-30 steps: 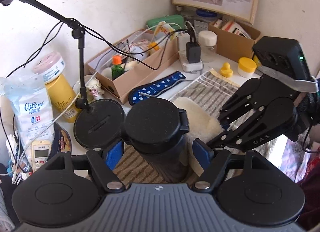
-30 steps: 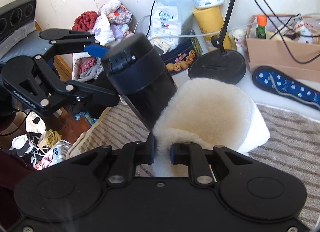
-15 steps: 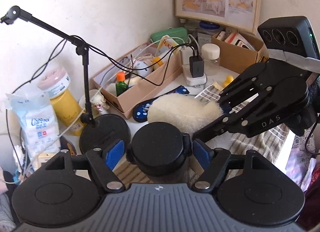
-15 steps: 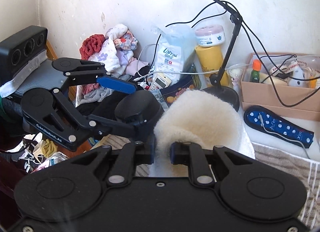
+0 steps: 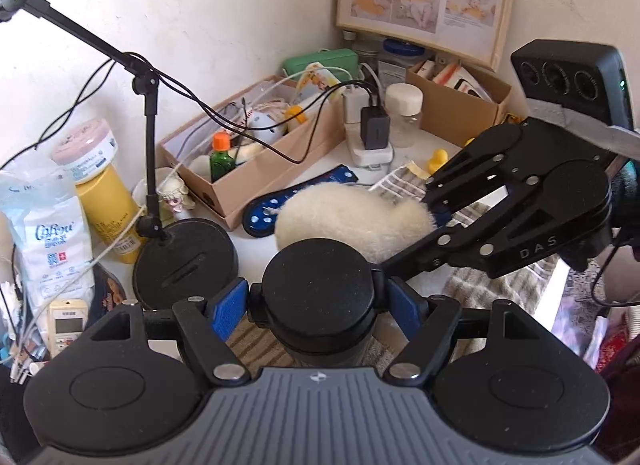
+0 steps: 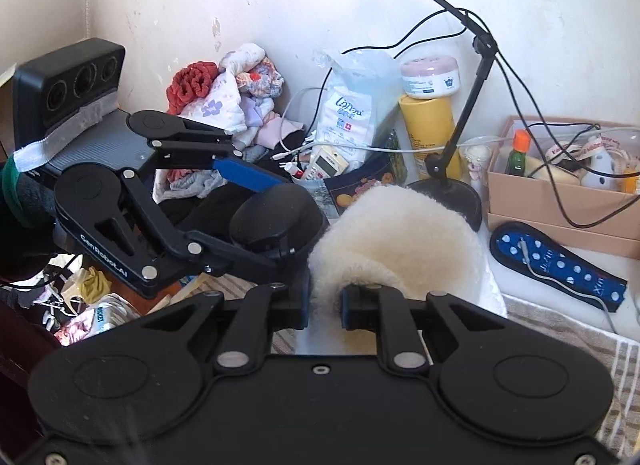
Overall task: Clean container
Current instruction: 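Rub the cloth along the tilted bottle body with the right gripper, then wipe the white cloth over the black bottle lid with the right gripper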
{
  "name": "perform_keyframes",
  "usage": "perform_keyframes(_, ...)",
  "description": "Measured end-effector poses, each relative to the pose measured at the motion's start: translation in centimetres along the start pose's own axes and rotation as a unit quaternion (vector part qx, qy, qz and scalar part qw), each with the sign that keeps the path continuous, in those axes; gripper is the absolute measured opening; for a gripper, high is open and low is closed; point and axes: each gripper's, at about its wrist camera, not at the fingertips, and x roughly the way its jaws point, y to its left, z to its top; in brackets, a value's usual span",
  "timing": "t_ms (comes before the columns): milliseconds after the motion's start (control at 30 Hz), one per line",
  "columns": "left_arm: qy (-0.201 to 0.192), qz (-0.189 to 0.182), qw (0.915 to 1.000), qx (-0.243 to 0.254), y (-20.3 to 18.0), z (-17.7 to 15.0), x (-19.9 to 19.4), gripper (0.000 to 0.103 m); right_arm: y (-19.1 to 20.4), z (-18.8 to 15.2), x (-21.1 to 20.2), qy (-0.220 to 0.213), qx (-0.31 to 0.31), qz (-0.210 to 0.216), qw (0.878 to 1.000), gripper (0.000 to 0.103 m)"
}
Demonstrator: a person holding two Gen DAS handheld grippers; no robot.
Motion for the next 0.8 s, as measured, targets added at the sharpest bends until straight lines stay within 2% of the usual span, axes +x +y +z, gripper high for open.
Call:
perform_keyframes(67,0.009,0.005,0.9999,0.002,0.1,-0.4,0.3,0.075,-0.2,-0.4,0.3,-0.007,0.005,0.016,1.000,0.014)
perform_keyframes(167,0.015,0.012,0.9998,0.001,0.3,-1.0,0.5,0.075,-0.2,-1.5,1.7,0.012,0.011,0.033,0.999,0.014)
perform_keyframes(433,0.010,0.018,0.9997,-0.014,0.5,-1.0,0.5,0.075,-1.8,-4.9,4.7,0.051,0.064,0.019,0.996,0.014)
perform_keyframes(533,0.008,0.019,0.9998,-0.003,0.1,-0.9,0.5,0.075,-2.1,-5.8,5.3,0.062,0.077,0.011,0.995,0.014)
perform_keyframes(667,0.008,0.012,0.9995,0.027,-0.4,-0.9,0.5,0.075,-2.6,-5.5,4.0,0.042,0.101,0.023,0.994,0.014)
perform_keyframes(800,0.006,0.006,0.9989,0.045,-0.7,-0.8,0.6,0.074,-4.3,-3.8,1.4,-0.015,0.155,0.069,0.985,0.014)
